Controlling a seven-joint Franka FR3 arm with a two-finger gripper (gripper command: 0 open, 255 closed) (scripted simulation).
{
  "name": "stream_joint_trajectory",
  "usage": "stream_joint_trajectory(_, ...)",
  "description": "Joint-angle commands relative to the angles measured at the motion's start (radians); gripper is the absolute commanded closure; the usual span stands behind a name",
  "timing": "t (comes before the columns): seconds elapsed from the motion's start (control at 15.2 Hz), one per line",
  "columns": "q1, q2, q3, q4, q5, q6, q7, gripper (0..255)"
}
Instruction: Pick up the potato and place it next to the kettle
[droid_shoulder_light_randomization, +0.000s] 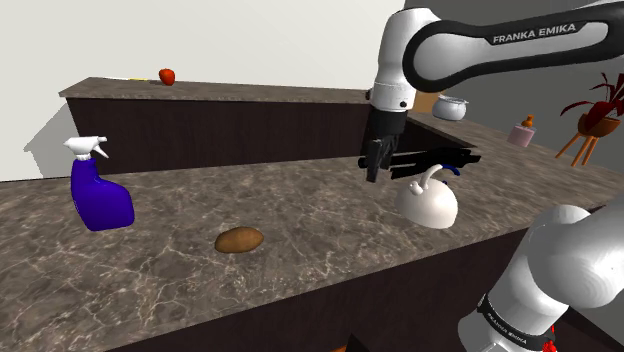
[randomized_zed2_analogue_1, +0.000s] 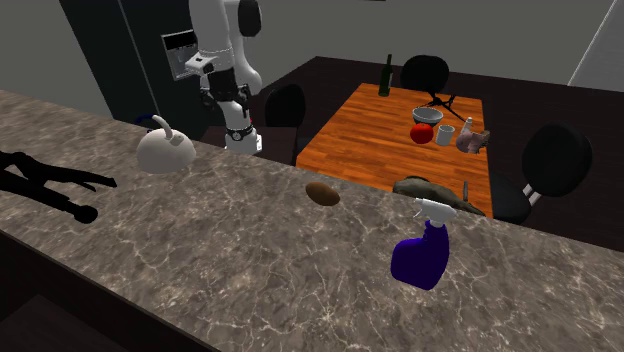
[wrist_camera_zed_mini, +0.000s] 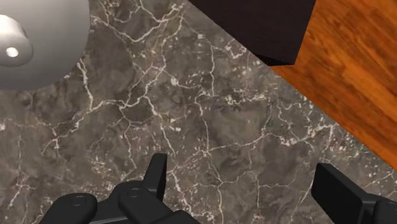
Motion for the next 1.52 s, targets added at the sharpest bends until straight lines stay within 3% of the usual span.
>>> stream_joint_trajectory(0.0, 0.014, 0.059, 0.019, 0.023, 0.007, 0.044, -0.002, 0)
stream_joint_trajectory(0.73, 0.084, 0.405, 0.132, 0.204, -0.007, 0.240, 0.019, 0)
stream_joint_trajectory(1.45, 0.184, 0.768, 0.208, 0.496, -0.121, 0.329, 0.068, 0)
